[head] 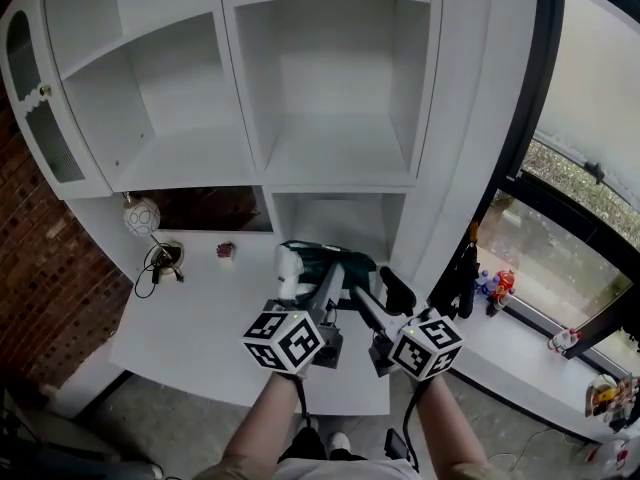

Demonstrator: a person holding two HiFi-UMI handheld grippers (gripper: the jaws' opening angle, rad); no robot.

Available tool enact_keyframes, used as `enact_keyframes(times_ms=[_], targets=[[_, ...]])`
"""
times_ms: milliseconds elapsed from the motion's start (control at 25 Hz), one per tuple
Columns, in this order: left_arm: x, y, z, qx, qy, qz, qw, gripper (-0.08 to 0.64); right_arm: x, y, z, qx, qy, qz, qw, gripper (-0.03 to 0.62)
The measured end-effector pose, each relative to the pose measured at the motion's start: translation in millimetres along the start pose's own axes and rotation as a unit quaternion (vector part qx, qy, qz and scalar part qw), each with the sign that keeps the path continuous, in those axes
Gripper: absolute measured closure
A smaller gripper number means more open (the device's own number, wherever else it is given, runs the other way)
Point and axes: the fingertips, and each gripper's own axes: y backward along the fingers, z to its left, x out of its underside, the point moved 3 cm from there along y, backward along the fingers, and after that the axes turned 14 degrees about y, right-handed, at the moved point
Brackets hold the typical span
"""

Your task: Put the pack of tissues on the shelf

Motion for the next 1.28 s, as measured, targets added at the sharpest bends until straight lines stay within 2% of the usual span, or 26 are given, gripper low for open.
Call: enact_keyframes(times_ms=[200,320,640,960,1040,1120,1280], targets=[[4.5,-4.3,6.7,0.049,0.051,0.009,0.9974,0.449,9.9,-11.3,1.9,-0.015,-0.02,0.002,1.0,0.305],[2.7,-5.1,13.8,0.065,0.074,0.013,0.9951,0.449,12.8,-18.9,4.3,-0.024,-0.027,0.001,0.999,0.328],[-6.4,-5.7,26.9,0.095,0.102,0.026,0.9899,0.449,13.4,-33.3,15.5,-0.034,-0.013,0.0,0.999,0.394],[-3.8,-8.2,35.6,0.115,0.124,0.044,0.9847,0.44,15.8,-35.2,17.4,-0.03,-0.042,-0.002,0.999,0.476],[-1.0,-9.3,35.8,0.12,0.113,0.055,0.9848,0.365,15.7,-34.8,15.2,-0.024,-0.04,-0.002,0.999,0.515],[1.3,-10.0,34.5,0.124,0.098,0.069,0.9851,0.278,14.6,-34.5,13.6,-0.019,-0.038,-0.003,0.999,0.525],[1.1,-8.3,35.9,0.123,0.073,0.077,0.9868,0.193,11.7,-33.6,12.8,-0.013,-0.038,-0.011,0.999,0.532]])
